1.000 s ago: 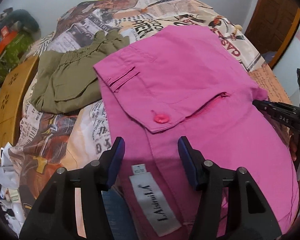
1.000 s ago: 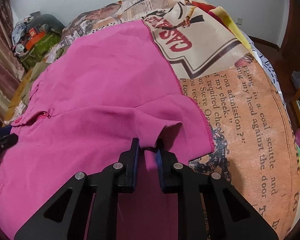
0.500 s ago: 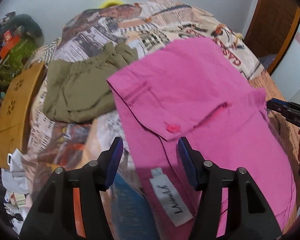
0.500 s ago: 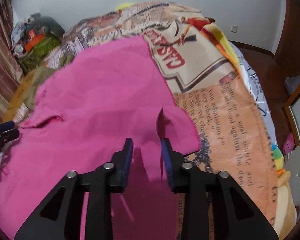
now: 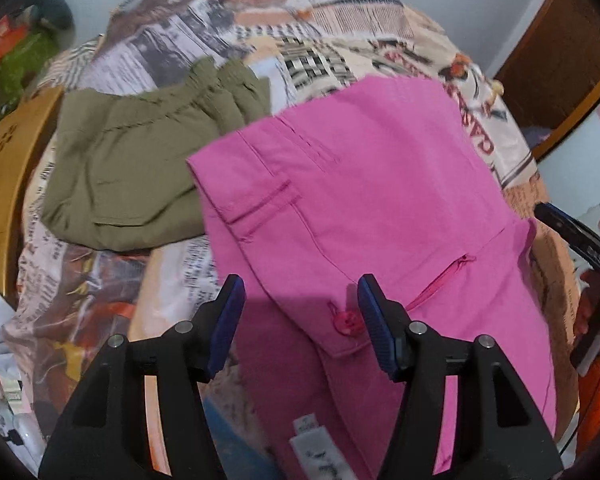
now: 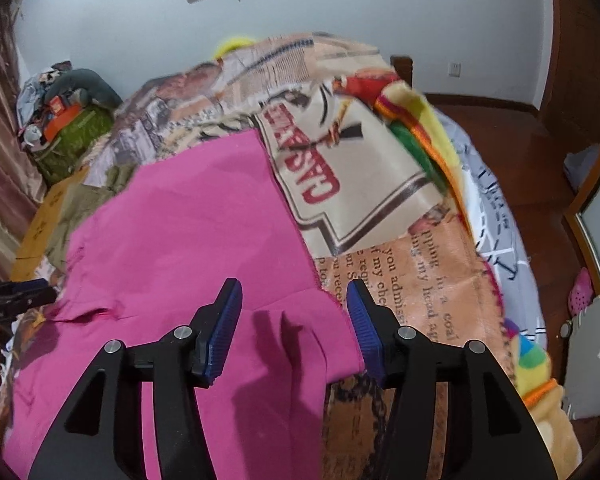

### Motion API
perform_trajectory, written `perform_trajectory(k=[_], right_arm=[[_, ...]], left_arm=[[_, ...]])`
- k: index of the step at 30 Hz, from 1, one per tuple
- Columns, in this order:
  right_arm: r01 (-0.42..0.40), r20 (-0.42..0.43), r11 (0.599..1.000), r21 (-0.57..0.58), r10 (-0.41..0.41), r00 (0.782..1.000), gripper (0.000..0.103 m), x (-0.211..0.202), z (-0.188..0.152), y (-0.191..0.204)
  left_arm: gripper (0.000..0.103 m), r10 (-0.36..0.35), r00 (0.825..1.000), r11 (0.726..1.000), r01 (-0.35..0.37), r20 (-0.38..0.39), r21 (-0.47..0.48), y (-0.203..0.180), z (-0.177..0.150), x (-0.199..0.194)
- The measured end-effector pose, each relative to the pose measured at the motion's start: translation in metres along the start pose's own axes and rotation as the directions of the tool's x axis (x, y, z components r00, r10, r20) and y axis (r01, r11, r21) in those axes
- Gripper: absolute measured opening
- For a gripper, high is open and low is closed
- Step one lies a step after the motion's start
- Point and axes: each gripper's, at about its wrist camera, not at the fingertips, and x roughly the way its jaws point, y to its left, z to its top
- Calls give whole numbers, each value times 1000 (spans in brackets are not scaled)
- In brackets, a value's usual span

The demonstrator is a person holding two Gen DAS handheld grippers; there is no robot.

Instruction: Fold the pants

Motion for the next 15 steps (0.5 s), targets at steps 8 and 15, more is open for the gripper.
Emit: perform_trajectory(k=[8,15], right_arm=[[12,-78,999,-51,-16,997,51,41,-20,4],[50,-77,991,-122,-60,995,12,42,-17,8]], left_arm=[[63,-25,1000,999,24,-18,-28,4,-3,17],[21,63,997,997,-65,32,42,-11,-6,15]])
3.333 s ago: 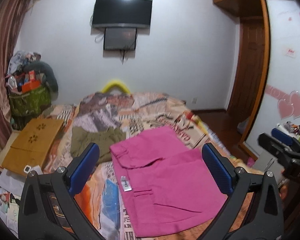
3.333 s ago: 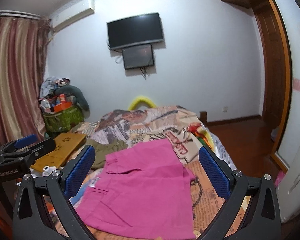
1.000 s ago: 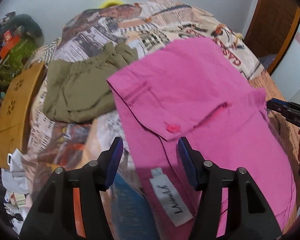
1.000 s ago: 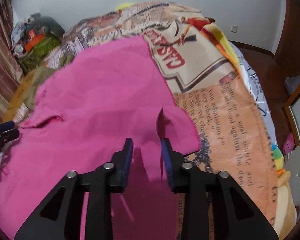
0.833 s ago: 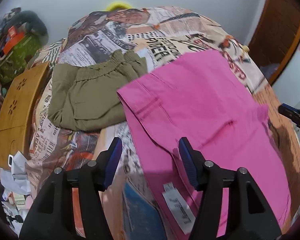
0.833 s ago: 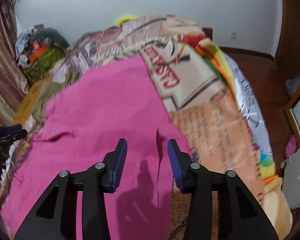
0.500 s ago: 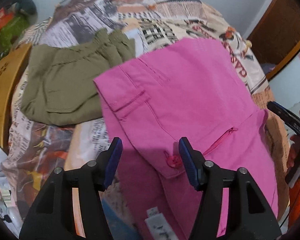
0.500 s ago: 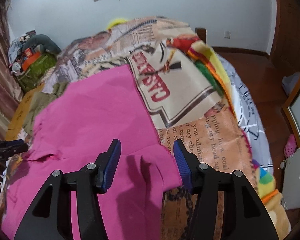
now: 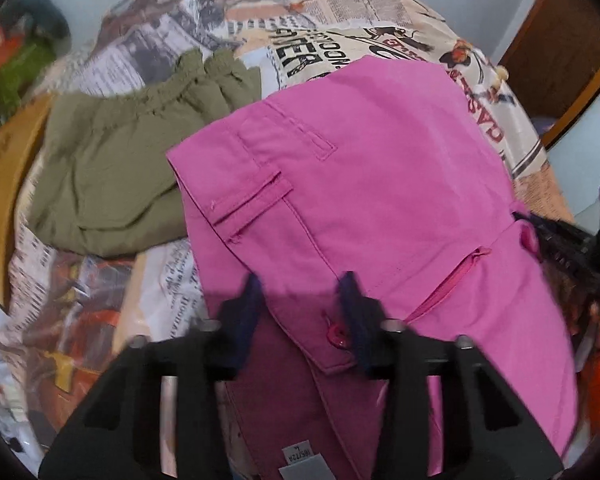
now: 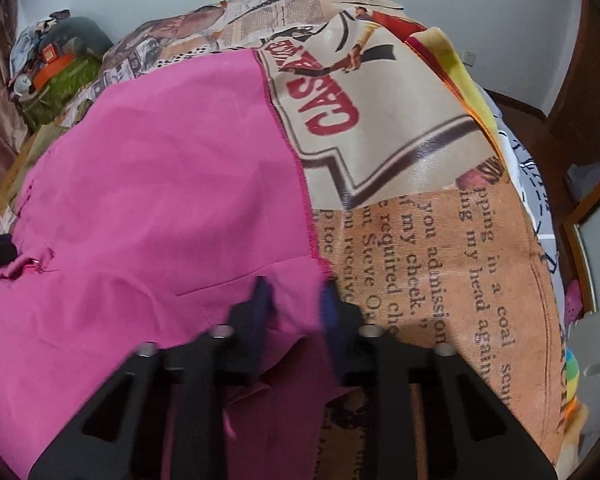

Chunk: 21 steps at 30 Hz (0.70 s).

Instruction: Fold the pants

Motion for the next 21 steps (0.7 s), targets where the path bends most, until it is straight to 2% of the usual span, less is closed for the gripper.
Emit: perform_trajectory(k=[1,4,8,11,18,21], right_arm=[[0,0,1000,-1,0,1000,9,1,1,-1],[-3,7,1000,8,3,1000,7,2,1,-3],[22,17,1000,14,-22,1000,5,-2,-4,-5],[28,20,999,24,-28,999,5,-7,-8,-11],[138,22,990,-14,-138,990,4,-24,-14,-21],[77,53,997,25,-78,996,7,-51,-15,-25]], left_arm=[[10,62,998,998,-62,2,4,-2,0,2],[8,75,997,997,-76,-22,-11,2,0,11],[8,75,997,997,-75,-28,-21,8,-1,14],[8,75,997,997,-74,-29,21,7,-3,15],[8,61,997,998,-61,-46,14,8,-4,20],[8,69,997,998,-68,-41,18,8,-3,14]])
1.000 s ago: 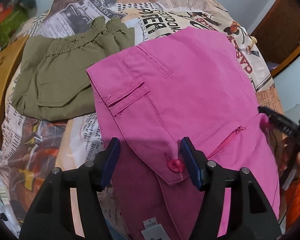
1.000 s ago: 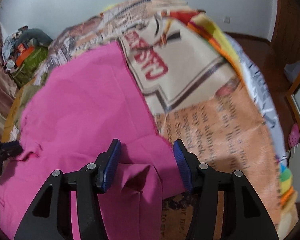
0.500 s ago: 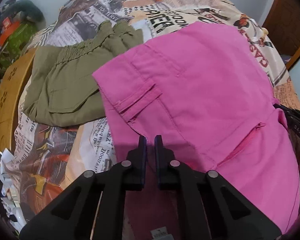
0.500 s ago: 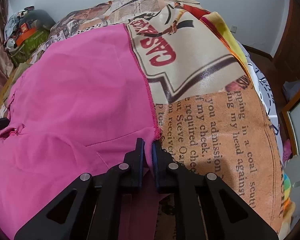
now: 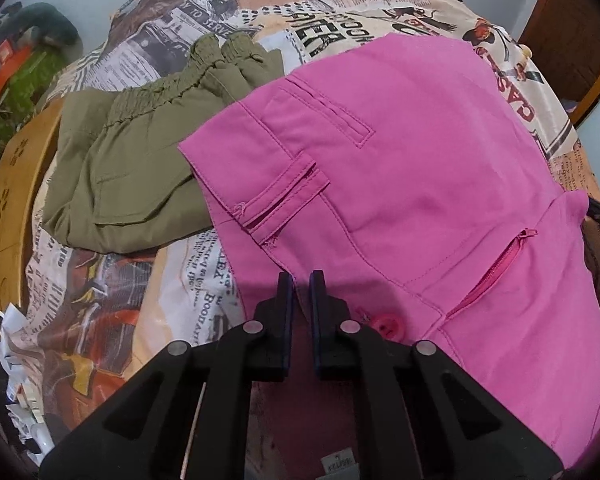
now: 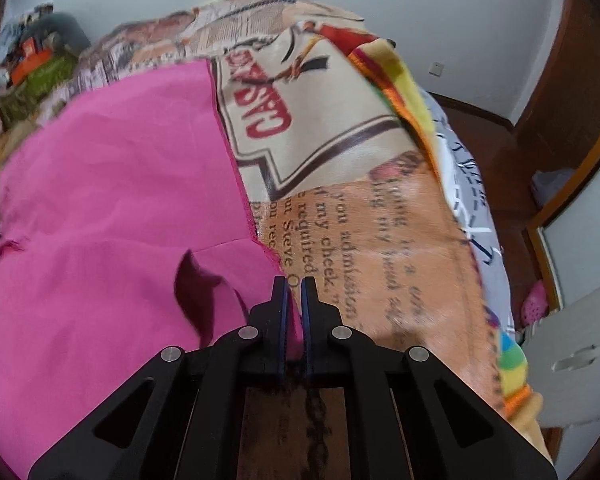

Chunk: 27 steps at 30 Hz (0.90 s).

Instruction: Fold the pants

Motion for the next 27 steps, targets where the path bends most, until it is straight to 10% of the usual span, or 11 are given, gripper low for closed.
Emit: perform_trajectory(k=[8,10,17,27], right_arm=[[-218,64,974,-61,222,973,24,-38,11,46],[-199,34,977,-80,202,979,24,-21,11,58],[-109,-100,993,-50,104,990,24,31,-6,38],[-52,-46,998,-36,50,998,27,-16,5,5]], left_arm=[[28,-77,994,997,78,72,-13,-2,-5,-42],[50,-78,994,997,77,82,20,-8,-9,-46],[66,-14,995,995,4,103,99,-14,-21,-38],[67,81,982,995,-89,169,45,28,-19,-63]])
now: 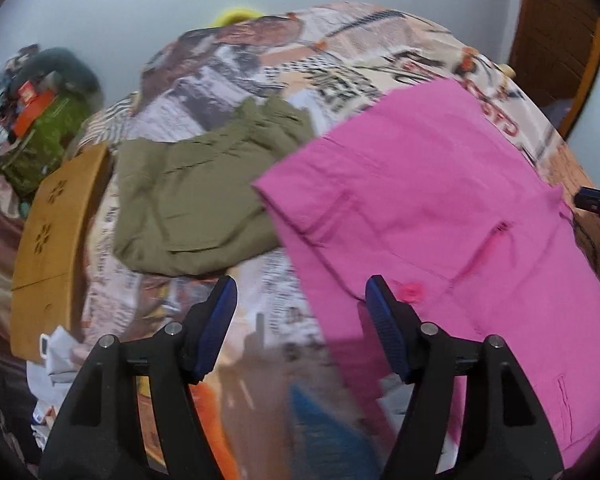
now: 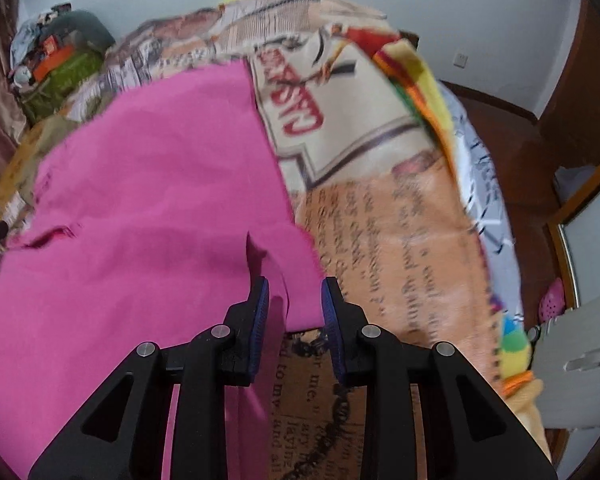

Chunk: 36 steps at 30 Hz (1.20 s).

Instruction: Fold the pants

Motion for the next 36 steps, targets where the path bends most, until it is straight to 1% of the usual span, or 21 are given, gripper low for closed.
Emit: perform_trajectory(k=[1,3,5,12,16,20,23,27,30,32,33,34,36], right_arm=[[2,21,1000,-5,-2,1000,30,-6,2,2],[9,74,1000,-24,-7,997,43,-11,11,8],[20,120,999,-28,-17,993,46,-15,22,14],[-43,157,999,-21,46,986,47,-1,65,35],[-65,157,998,-17,67,985,47,19,85,44],[-79,139,997,12,76,987,47,47,94,41],[-116,123,992,44,110,986,47,66,102,38],[-102,125,994,40,96,987,47,85,119,38],[-97,112,995,35,92,989,47,99,129,36],[-92,119,995,33,88,989,47,104,135,34],[-96,124,995,32,91,988,48,105,137,32],[-101,130,994,34,96,987,49,106,139,31],[-105,143,993,55,96,985,49,108,142,29]], left_arm=[[67,2,1000,1000,-2,1,-18,6,2,-1],[67,-10,1000,997,10,3,-72,22,9,-1],[67,-21,1000,993,22,10,-118,34,17,0],[67,-31,999,988,32,7,-153,44,42,22],[67,-58,998,983,56,-10,-174,45,52,44],[66,-70,997,980,61,-40,-189,46,57,70],[60,-102,993,975,87,-65,-203,47,56,87],[54,-157,985,964,137,-71,-226,48,54,97],[47,-197,978,956,175,-73,-234,49,55,102],[44,-207,976,954,185,-72,-235,47,58,104],[41,-208,975,955,186,-73,-230,46,59,106],[35,-211,975,956,190,-73,-222,44,59,107],[29,-210,975,962,192,-79,-193,37,60,109]])
